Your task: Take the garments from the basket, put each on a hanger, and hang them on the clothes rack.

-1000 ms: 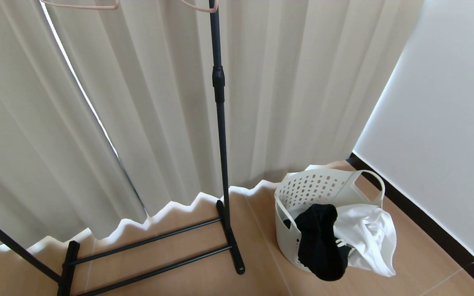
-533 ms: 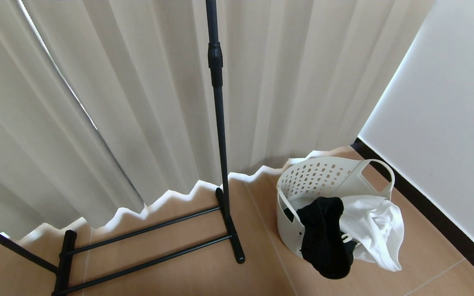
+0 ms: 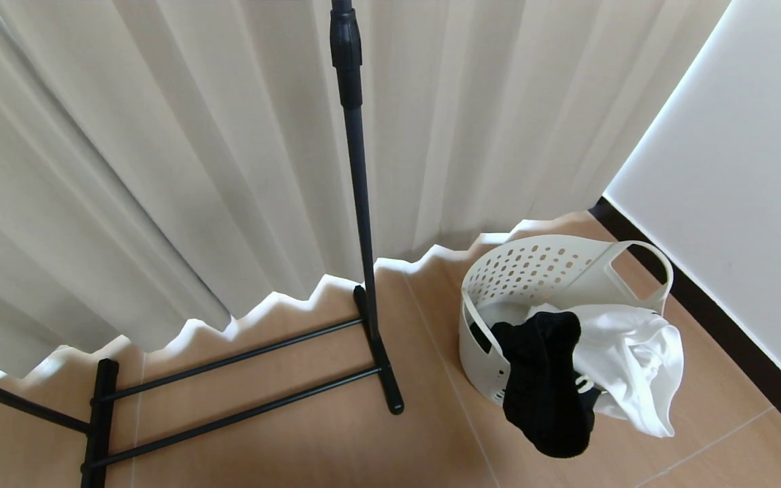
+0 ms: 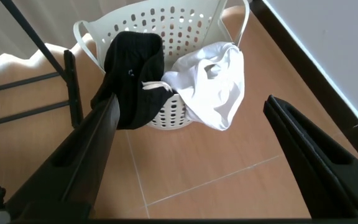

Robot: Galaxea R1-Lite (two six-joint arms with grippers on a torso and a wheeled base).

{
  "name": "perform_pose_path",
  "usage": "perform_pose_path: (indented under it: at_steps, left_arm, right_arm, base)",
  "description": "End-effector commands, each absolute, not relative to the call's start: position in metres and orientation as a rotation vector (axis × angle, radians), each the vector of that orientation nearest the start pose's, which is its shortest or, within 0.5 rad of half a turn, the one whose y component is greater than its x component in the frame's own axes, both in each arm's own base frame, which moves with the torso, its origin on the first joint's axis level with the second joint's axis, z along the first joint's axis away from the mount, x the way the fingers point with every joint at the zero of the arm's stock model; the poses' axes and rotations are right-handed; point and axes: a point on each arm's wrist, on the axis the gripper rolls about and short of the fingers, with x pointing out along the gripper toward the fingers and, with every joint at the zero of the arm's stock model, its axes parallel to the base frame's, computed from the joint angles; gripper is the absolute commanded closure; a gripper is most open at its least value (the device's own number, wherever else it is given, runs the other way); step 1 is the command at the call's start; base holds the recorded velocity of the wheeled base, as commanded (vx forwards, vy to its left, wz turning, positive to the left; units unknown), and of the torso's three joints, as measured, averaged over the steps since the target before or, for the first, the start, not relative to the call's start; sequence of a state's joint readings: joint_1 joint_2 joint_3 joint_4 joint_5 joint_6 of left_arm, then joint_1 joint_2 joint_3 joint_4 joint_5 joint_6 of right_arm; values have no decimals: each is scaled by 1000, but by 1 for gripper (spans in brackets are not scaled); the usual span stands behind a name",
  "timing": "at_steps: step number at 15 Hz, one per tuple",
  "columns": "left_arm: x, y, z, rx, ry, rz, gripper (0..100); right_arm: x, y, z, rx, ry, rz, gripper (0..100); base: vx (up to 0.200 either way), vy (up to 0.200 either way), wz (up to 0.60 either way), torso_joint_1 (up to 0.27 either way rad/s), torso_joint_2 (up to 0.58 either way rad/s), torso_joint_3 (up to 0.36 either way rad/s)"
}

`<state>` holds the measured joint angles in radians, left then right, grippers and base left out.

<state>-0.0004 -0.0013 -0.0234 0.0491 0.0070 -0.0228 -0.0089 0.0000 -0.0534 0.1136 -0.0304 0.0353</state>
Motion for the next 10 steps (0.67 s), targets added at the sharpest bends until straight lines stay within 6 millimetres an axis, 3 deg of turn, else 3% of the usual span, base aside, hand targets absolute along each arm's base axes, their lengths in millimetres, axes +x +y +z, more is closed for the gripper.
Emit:
perform_pose_path:
  at_steps: [1,7,10]
  left_arm:
    - [-25,0,77,-24,28,8,0]
    - [-25,0,77,-29,26,13,0]
    - [-25,0,77,-26,27,13,0]
  right_arm:
    - [-27,0,79,35,59,-41,0]
    - [-28,0,78,7,69,-39,0]
    - [-8,0,83,-13,313,23,0]
  base:
    - [0,0,0,2,2,-193]
    - [0,0,0,7,6,-197]
    - [0,0,0,-1,1,-159]
